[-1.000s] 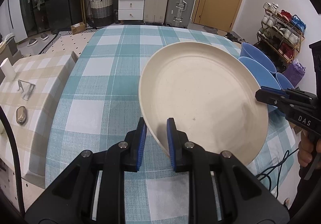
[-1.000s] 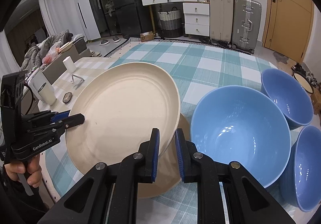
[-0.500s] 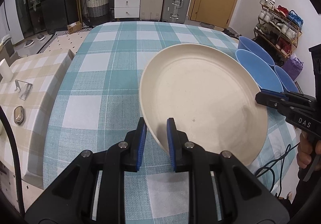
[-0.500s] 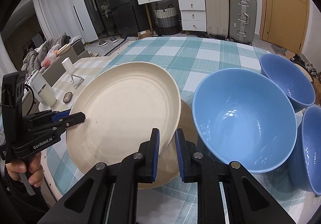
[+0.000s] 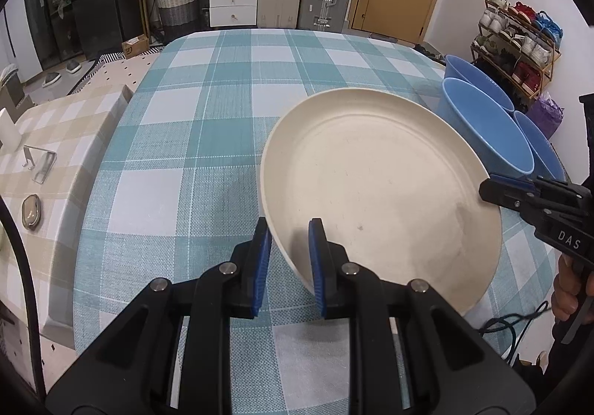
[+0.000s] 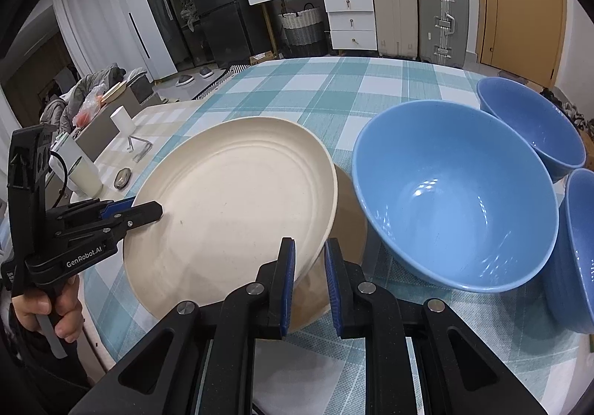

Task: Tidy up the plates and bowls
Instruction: 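Lower the held cream plate onto the stacked cream plates with both grippers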

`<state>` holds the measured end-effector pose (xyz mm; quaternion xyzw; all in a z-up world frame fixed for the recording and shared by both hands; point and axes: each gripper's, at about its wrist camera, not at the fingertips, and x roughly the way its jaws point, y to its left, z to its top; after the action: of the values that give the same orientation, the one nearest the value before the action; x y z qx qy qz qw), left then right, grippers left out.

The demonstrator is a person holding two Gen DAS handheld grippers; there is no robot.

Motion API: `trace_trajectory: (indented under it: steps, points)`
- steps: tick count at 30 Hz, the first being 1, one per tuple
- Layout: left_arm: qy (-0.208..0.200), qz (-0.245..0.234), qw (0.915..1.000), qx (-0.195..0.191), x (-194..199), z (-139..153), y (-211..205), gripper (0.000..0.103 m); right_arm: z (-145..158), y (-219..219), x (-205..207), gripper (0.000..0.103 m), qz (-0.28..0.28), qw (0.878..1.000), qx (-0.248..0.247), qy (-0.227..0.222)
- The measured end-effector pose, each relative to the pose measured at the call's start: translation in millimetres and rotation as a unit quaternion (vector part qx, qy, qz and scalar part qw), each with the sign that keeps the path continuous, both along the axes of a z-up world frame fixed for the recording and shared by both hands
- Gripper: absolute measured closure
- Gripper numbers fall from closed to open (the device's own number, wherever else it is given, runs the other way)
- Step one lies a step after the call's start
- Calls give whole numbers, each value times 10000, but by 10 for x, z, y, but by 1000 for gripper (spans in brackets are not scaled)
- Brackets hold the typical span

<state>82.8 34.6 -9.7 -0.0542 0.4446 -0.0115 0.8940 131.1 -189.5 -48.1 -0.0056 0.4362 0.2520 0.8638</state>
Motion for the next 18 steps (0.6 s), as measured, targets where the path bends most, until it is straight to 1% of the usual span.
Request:
trace_trajectory:
  steps: [7,18]
  points:
    - [26,-17,10000,28,35,-70,-13,87,-55,-31,-54,86,-83,9999,121,61]
    - [29,-67,9999,125,48,-150,-109,87,-113,-92,-86,86,-186,9998,89,53]
